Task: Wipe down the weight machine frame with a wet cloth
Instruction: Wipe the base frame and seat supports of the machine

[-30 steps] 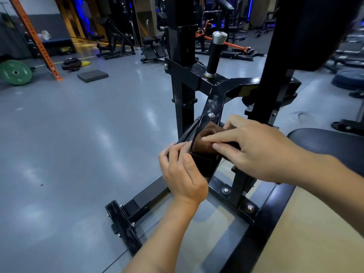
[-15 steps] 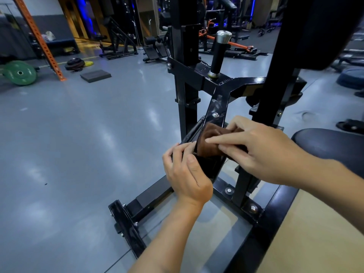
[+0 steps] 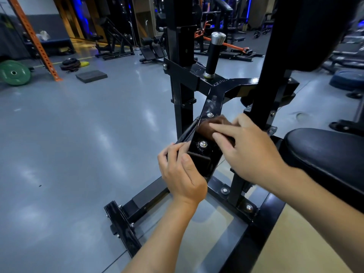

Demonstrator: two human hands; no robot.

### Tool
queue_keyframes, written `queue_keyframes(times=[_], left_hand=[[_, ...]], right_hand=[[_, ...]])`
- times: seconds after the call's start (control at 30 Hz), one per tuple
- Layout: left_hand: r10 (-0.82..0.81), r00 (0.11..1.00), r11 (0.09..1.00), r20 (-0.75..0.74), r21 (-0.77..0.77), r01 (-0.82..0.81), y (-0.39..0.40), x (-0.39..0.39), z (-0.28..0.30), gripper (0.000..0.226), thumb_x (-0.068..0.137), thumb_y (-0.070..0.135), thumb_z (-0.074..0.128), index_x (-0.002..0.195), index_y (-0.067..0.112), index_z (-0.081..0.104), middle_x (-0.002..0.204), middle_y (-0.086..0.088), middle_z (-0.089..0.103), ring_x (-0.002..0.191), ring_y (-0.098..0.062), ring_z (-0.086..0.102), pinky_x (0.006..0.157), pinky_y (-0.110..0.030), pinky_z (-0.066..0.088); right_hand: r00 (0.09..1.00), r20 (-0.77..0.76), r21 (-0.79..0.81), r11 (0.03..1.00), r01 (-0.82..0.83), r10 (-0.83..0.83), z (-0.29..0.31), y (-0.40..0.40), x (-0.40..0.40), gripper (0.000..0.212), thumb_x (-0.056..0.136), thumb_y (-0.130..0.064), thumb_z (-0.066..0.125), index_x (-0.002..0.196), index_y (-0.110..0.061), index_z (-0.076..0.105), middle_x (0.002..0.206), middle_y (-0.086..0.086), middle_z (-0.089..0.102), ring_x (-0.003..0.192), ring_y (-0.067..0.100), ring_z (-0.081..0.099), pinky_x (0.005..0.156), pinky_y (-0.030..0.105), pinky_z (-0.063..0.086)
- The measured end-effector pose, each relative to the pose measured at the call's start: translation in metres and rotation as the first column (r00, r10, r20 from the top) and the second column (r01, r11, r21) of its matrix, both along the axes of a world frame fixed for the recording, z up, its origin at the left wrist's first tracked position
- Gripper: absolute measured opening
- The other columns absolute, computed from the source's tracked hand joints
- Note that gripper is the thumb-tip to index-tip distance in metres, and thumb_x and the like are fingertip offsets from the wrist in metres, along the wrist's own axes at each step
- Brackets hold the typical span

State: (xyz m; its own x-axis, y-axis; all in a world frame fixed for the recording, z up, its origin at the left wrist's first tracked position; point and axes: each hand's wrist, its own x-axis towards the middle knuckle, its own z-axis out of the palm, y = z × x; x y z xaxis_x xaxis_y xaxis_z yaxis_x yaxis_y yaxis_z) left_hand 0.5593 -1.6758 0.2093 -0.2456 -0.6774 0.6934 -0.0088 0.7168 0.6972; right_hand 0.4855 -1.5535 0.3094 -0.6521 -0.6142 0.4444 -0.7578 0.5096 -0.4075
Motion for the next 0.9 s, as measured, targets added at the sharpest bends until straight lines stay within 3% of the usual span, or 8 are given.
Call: queue_keyframes(times=[0.1, 0.17, 0.3, 0.37, 0.5, 0.7, 0.9], left_hand=[[-0.004, 1.000, 1.000, 0.003, 0.005, 0.004, 0.000, -0.001, 0.001, 0.054, 0.104, 0.026, 0.021, 0.118, 0.013, 0.071, 0.116, 0.006, 0.066, 0.121, -0.018, 0.046, 0.100, -0.043, 0.046], [0.001, 1.000, 1.000, 0.008, 0.005, -0.002, 0.000, -0.001, 0.001, 0.053, 0.103, 0.026, 0.021, 0.117, 0.013, 0.071, 0.116, 0.007, 0.066, 0.121, -0.015, 0.045, 0.100, -0.042, 0.046], [-0.008, 1.000, 1.000, -0.005, -0.002, 0.008, 0.000, 0.000, 0.000, 0.053, 0.103, 0.026, 0.022, 0.117, 0.013, 0.071, 0.116, 0.008, 0.066, 0.122, -0.012, 0.044, 0.099, -0.039, 0.046], [-0.008, 1.000, 1.000, -0.010, -0.002, 0.008, -0.001, 0.001, 0.001, 0.052, 0.103, 0.025, 0.023, 0.117, 0.013, 0.072, 0.116, 0.009, 0.066, 0.122, -0.010, 0.044, 0.099, -0.037, 0.046], [0.002, 1.000, 1.000, -0.024, -0.006, -0.002, -0.001, 0.000, 0.000, 0.053, 0.102, 0.025, 0.023, 0.116, 0.013, 0.072, 0.116, 0.013, 0.064, 0.122, -0.004, 0.041, 0.100, -0.032, 0.043], [0.005, 1.000, 1.000, -0.014, -0.019, -0.005, 0.000, -0.001, 0.002, 0.053, 0.102, 0.025, 0.023, 0.116, 0.012, 0.072, 0.117, 0.018, 0.059, 0.123, -0.007, 0.042, 0.102, -0.029, 0.040], [-0.014, 1.000, 0.999, 0.006, -0.039, 0.015, -0.004, 0.001, 0.002, 0.054, 0.102, 0.025, 0.023, 0.117, 0.012, 0.073, 0.115, 0.013, 0.063, 0.121, -0.004, 0.041, 0.098, -0.031, 0.043]], right_hand=[[0.999, -0.005, -0.052, 0.998, -0.044, 0.044, -0.008, 0.009, 0.020, 0.040, 0.101, -0.051, 0.047, 0.137, -0.044, 0.062, 0.101, -0.015, 0.041, 0.076, 0.008, 0.052, 0.066, 0.033, 0.050], [0.999, -0.047, -0.006, 1.000, 0.009, -0.010, -0.004, 0.004, 0.012, 0.038, 0.102, -0.052, 0.045, 0.136, -0.048, 0.062, 0.105, -0.017, 0.043, 0.076, 0.007, 0.053, 0.064, 0.034, 0.048], [0.983, -0.128, 0.011, 0.991, 0.132, -0.130, 0.009, -0.026, -0.027, 0.034, 0.107, -0.046, 0.045, 0.135, -0.044, 0.062, 0.137, -0.014, 0.045, 0.092, 0.020, 0.061, 0.068, 0.034, 0.049], [0.979, -0.111, 0.040, 0.984, 0.176, -0.170, 0.015, -0.045, -0.047, 0.035, 0.108, -0.042, 0.042, 0.136, -0.042, 0.062, 0.143, -0.012, 0.049, 0.104, 0.024, 0.061, 0.071, 0.034, 0.044], [0.983, -0.059, 0.070, 0.982, 0.177, -0.173, 0.023, -0.054, -0.055, 0.035, 0.108, -0.040, 0.041, 0.134, -0.039, 0.064, 0.129, -0.008, 0.061, 0.109, 0.025, 0.061, 0.072, 0.035, 0.041], [0.943, -0.271, 0.180, 0.952, 0.248, -0.195, 0.027, -0.044, -0.028, 0.033, 0.109, -0.035, 0.036, 0.121, -0.029, 0.066, 0.111, -0.002, 0.053, 0.083, 0.026, 0.060, 0.062, 0.032, 0.035], [0.967, -0.144, 0.225, 0.944, 0.240, -0.211, 0.050, -0.076, -0.063, 0.032, 0.106, -0.025, 0.041, 0.126, -0.026, 0.067, 0.107, 0.001, 0.047, 0.083, 0.026, 0.047, 0.062, 0.032, 0.029]])
